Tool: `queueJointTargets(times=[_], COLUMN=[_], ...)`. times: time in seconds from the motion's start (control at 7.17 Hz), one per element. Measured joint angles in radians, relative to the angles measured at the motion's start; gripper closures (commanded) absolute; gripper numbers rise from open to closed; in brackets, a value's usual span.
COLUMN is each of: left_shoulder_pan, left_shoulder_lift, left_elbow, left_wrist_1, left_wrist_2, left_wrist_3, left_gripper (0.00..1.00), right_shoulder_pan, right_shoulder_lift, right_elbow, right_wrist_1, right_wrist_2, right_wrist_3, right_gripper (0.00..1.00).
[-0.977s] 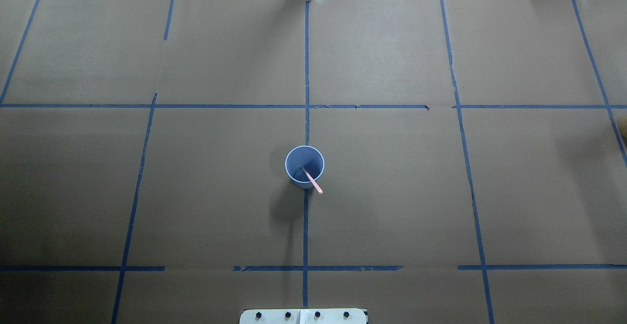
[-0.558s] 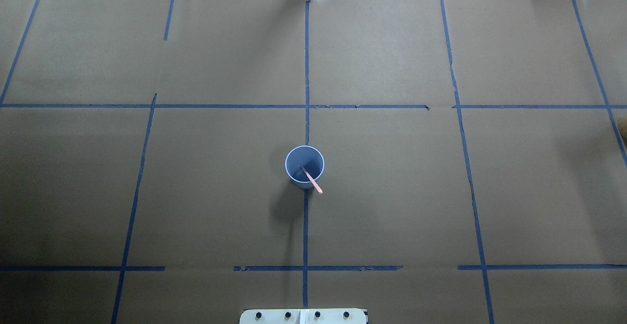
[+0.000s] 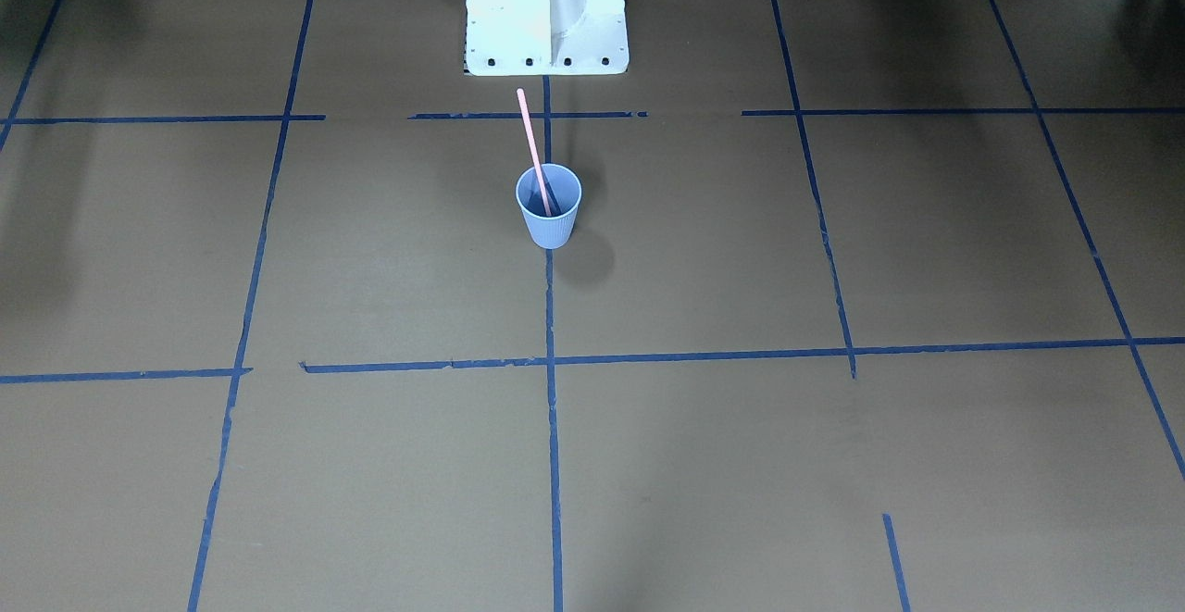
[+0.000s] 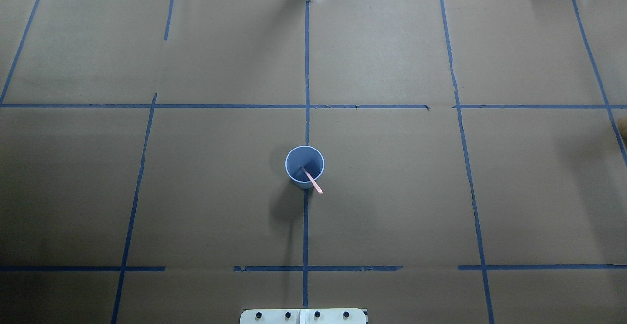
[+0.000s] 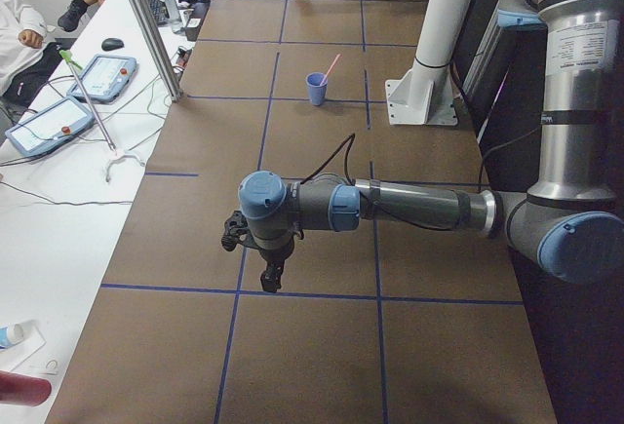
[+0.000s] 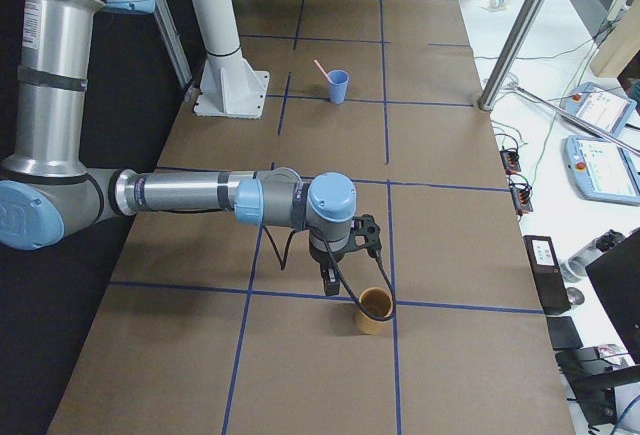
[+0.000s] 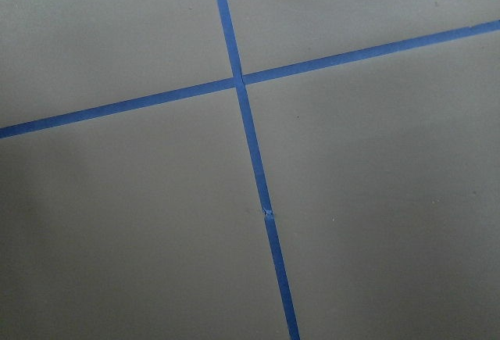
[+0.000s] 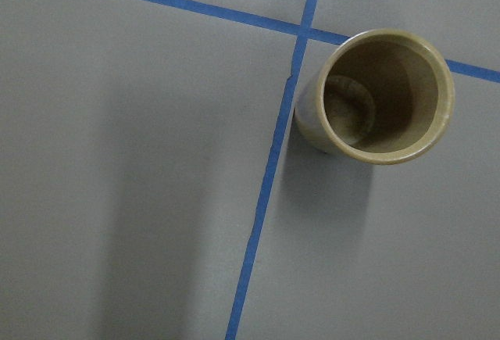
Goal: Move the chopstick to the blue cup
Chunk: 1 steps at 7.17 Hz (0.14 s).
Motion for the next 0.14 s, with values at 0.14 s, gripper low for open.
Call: queueJointTargets(times=[0.14], left_shoulder_pan=[0.000], left_shoulder_lift=[0.002], left_elbow=[-0.001], left_wrist_1=[0.002], left_wrist_2=[0.000], left_wrist_3=[0.001], left_gripper=[0.00], right_shoulder_pan=[0.000], right_shoulder_lift=[-0.001], right_elbow=[0.000], right_wrist_1=[0.000], right_wrist_2=[0.000], right_wrist_3=[0.000], right_gripper=[0.00])
